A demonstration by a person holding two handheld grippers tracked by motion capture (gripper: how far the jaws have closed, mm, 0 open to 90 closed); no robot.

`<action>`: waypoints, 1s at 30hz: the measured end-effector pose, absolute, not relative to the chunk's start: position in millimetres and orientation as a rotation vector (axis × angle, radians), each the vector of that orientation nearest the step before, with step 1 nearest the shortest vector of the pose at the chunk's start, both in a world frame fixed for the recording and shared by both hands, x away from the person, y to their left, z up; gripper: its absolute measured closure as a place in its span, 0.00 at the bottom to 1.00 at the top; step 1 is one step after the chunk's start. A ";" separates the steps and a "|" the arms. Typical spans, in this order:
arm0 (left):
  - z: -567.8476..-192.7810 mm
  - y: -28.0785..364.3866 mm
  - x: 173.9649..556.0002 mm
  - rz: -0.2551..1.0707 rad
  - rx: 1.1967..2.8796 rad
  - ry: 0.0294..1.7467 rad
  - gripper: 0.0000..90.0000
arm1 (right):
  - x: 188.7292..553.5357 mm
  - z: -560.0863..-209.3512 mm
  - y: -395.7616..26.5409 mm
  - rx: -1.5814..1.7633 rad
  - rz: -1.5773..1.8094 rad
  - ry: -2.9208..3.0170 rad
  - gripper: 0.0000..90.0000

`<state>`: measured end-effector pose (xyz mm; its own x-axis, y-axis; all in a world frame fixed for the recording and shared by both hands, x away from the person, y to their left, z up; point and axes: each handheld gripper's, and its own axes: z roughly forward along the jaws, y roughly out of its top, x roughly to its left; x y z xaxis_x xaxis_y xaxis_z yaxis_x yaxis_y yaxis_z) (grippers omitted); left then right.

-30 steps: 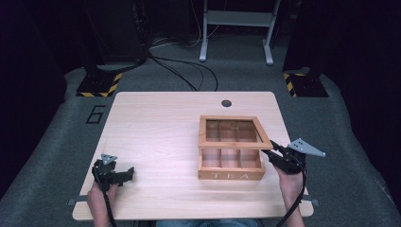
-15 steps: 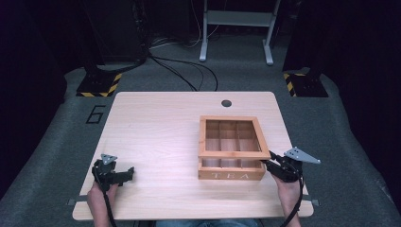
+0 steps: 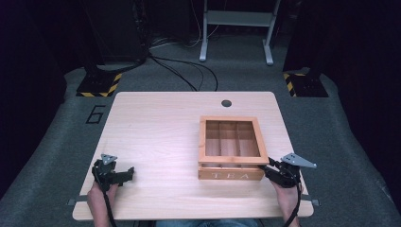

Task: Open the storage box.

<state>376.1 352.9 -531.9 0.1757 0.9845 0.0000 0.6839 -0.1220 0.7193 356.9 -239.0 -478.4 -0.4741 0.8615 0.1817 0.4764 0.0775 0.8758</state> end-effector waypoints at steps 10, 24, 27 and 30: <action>-531.9 352.8 376.1 0.666 1.873 1.569 0.01 | 353.9 -481.8 -244.2 1.358 1.371 1.985 0.58; -532.0 352.8 376.1 0.668 1.874 1.567 0.01 | 339.7 -500.4 -255.1 1.363 1.291 2.119 0.20; -531.9 352.8 376.1 0.667 1.873 1.568 0.01 | 337.6 -507.9 -259.3 1.379 1.240 2.146 0.16; -532.0 352.8 376.1 0.668 1.874 1.567 0.01 | 336.7 -517.8 -264.4 1.395 1.143 2.163 0.12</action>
